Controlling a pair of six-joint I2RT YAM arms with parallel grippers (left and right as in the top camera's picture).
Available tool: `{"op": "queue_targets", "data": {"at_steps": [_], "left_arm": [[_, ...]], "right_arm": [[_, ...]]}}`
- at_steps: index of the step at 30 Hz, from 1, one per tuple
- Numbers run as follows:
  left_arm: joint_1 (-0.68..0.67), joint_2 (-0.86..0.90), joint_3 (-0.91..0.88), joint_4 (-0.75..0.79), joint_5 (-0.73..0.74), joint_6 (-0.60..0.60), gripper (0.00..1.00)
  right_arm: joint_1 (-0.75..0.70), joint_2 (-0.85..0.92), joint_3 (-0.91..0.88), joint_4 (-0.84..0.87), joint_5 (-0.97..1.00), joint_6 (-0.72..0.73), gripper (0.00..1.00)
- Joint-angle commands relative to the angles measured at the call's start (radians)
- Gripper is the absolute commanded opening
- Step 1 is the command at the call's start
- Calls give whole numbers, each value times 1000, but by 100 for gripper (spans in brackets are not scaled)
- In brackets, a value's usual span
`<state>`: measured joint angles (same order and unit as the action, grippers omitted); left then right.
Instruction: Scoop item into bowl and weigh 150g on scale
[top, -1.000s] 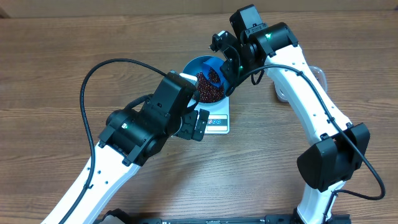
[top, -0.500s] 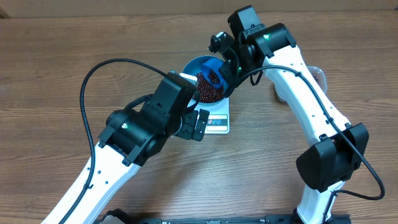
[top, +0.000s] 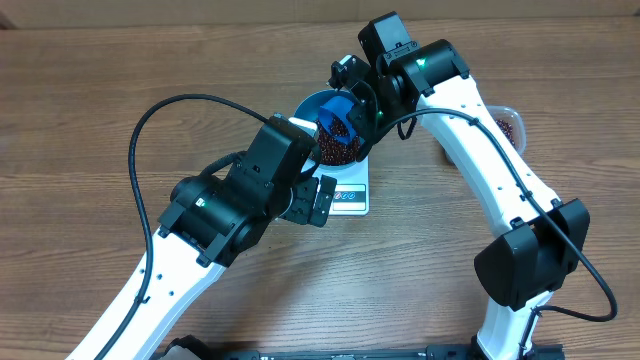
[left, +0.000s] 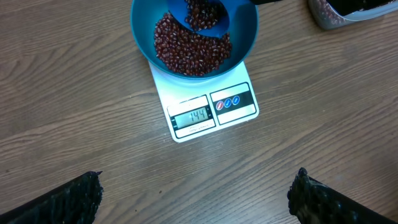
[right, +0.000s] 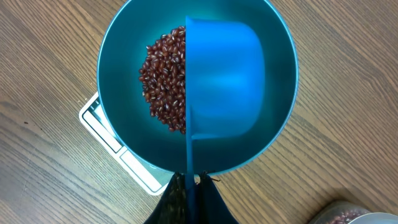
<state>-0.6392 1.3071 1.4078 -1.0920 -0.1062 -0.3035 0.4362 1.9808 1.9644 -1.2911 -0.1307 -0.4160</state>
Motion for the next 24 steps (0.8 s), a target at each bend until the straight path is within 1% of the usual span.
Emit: {"op": "queue_targets", "data": {"at_steps": [1,9,24], "left_arm": [[4,2,9,3,-8,8,100],[4,2,9,3,-8,8,100],[4,2,9,3,-8,8,100]], "right_arm": [[-11,-52,21,8,-5,1,4],[-34,-52,21,7,-45,4,4],[-34,-52,21,7,-46,5,4]]}}
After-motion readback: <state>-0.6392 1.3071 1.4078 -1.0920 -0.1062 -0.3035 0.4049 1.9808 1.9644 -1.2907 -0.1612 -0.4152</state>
